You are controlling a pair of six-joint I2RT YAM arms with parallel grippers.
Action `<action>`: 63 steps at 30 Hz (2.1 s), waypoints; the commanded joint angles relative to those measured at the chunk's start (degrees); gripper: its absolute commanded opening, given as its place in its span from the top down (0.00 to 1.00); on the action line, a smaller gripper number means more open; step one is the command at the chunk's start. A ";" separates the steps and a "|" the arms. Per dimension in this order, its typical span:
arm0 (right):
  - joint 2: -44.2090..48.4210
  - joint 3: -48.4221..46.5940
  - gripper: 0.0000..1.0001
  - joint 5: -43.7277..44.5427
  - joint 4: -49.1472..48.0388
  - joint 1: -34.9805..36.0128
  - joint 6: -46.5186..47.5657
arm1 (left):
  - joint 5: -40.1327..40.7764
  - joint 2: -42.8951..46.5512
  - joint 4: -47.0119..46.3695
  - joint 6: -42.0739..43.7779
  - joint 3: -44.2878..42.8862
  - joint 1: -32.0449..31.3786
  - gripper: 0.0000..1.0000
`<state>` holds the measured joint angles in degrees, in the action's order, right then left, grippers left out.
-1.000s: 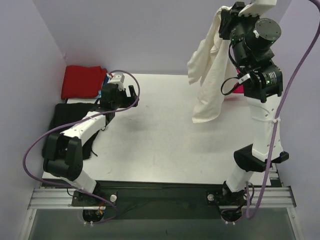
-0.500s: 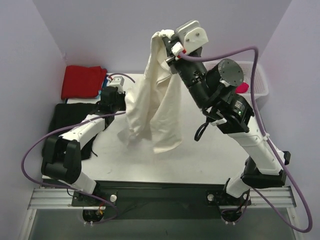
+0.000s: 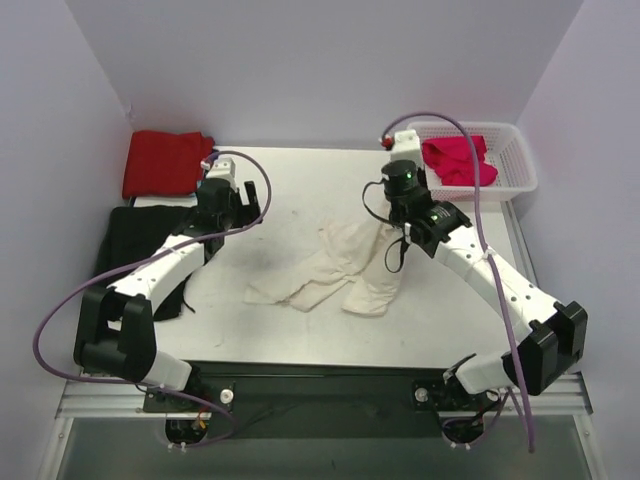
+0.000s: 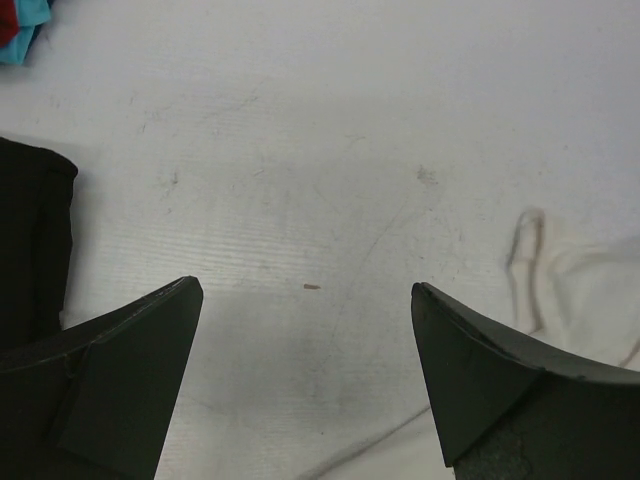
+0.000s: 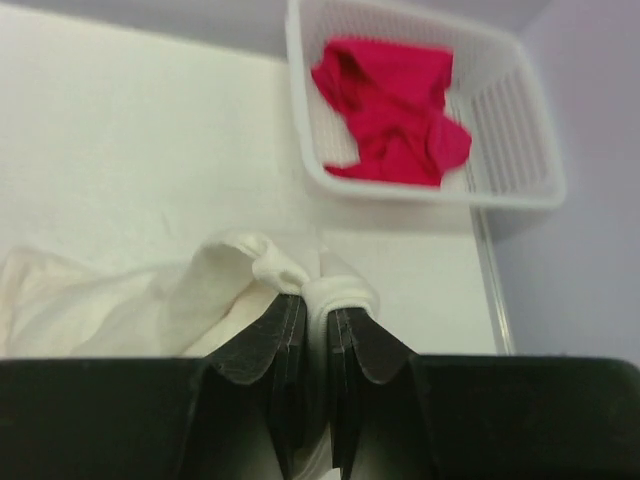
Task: Fold and stack the t-shirts
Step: Move the tshirt to the center of the board, then flatten out the tshirt
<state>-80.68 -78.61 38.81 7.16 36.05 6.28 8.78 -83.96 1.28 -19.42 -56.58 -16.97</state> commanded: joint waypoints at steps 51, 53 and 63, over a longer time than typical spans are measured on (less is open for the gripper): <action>-11.07 5.31 1.00 -23.78 13.94 -18.83 -30.19 | 2.57 -20.97 12.43 -14.77 -11.01 -11.33 0.38; -11.42 4.96 1.00 -23.87 14.20 -18.91 -30.10 | 1.51 -22.29 11.47 -15.12 -11.27 -11.24 0.38; -11.60 4.60 1.00 -23.16 15.43 -19.44 -29.75 | -1.92 -26.07 9.44 -15.30 -14.35 -10.19 0.48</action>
<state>-92.53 -71.83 14.66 20.32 17.32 -23.16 8.45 -108.71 12.62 -34.15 -68.25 -27.99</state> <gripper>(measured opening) 0.111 0.536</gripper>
